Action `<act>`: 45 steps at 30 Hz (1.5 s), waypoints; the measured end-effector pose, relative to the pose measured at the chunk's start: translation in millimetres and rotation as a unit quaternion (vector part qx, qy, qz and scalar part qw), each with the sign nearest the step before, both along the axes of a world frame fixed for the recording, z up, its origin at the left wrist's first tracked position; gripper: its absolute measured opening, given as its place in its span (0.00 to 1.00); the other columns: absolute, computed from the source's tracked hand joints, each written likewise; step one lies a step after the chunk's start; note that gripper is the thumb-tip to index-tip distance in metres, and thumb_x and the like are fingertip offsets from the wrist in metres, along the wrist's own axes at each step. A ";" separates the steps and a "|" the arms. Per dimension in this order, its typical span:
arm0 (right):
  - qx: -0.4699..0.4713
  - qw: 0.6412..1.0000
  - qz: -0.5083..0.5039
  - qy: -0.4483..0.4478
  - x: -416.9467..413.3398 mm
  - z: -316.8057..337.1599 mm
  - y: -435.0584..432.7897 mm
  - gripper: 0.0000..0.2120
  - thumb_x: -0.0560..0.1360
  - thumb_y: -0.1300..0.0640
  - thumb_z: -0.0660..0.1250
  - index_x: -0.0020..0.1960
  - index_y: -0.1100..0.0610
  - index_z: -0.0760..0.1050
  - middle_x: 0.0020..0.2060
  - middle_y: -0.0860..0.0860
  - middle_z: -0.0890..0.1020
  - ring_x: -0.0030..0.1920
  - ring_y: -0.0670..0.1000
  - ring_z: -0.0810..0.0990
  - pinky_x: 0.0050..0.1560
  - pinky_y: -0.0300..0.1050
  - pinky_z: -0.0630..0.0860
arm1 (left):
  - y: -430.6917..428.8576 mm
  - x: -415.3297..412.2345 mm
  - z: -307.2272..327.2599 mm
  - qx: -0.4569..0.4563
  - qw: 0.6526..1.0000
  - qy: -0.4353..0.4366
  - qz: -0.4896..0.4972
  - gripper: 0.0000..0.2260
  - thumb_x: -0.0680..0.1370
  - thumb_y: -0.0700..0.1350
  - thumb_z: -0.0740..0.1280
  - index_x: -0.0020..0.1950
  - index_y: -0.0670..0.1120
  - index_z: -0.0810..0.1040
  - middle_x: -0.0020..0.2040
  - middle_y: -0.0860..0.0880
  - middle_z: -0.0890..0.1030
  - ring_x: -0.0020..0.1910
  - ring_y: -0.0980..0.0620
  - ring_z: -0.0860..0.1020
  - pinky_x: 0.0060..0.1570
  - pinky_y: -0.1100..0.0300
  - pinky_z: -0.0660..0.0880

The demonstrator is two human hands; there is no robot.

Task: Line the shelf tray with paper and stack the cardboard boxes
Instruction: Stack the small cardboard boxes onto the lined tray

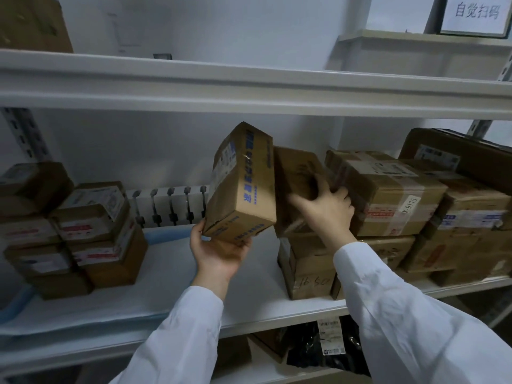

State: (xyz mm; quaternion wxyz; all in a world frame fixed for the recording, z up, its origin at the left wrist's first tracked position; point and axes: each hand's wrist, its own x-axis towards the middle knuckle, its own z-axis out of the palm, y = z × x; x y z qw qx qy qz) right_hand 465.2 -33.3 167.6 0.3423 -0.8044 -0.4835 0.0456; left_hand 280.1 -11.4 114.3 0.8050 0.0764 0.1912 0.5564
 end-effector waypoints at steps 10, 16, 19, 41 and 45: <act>0.072 0.636 0.081 0.764 -14.3 4.4 3.4 0.26 0.67 0.33 0.62 0.50 0.53 0.81 0.50 0.57 0.83 0.56 0.62 0.77 0.64 0.61 0.66 | 0.6 -23.0 -15.4 -0.023 0.999 -0.029 -0.007 0.27 0.75 0.62 0.52 0.64 0.46 0.74 0.52 0.39 0.77 0.47 0.41 0.76 0.34 0.59 0.78; 0.042 0.571 0.066 0.817 -26.6 -6.1 6.6 0.29 0.66 0.30 0.61 0.50 0.53 0.81 0.56 0.56 0.82 0.58 0.61 0.75 0.63 0.56 0.66 | -2.2 -45.2 -32.8 -0.010 1.000 0.014 -0.013 0.23 0.74 0.60 0.54 0.56 0.46 0.77 0.52 0.39 0.79 0.47 0.41 0.78 0.37 0.60 0.78; 0.052 0.576 0.058 0.813 -33.7 -0.9 8.8 0.27 0.68 0.32 0.61 0.48 0.55 0.80 0.50 0.56 0.83 0.54 0.60 0.77 0.56 0.53 0.71 | -1.0 -56.7 -37.1 0.001 1.000 0.025 0.009 0.18 0.70 0.54 0.66 0.55 0.45 0.77 0.53 0.39 0.78 0.53 0.40 0.76 0.41 0.53 0.80; 0.034 0.632 0.123 0.764 -122.5 -24.1 73.2 0.25 0.69 0.33 0.60 0.51 0.51 0.81 0.40 0.52 0.85 0.45 0.56 0.82 0.45 0.47 0.78 | 41.8 -157.9 -83.5 -0.147 0.938 0.303 0.079 0.05 0.74 0.47 0.67 0.48 0.49 0.75 0.49 0.44 0.79 0.54 0.44 0.74 0.40 0.57 0.71; -0.002 0.652 0.127 0.748 -133.4 -25.8 82.0 0.23 0.68 0.33 0.62 0.49 0.50 0.81 0.39 0.51 0.85 0.43 0.55 0.82 0.43 0.46 0.78 | 53.7 -167.0 -89.8 -0.164 0.929 0.326 0.062 0.17 0.74 0.49 0.68 0.61 0.48 0.73 0.59 0.43 0.77 0.59 0.43 0.73 0.46 0.54 0.73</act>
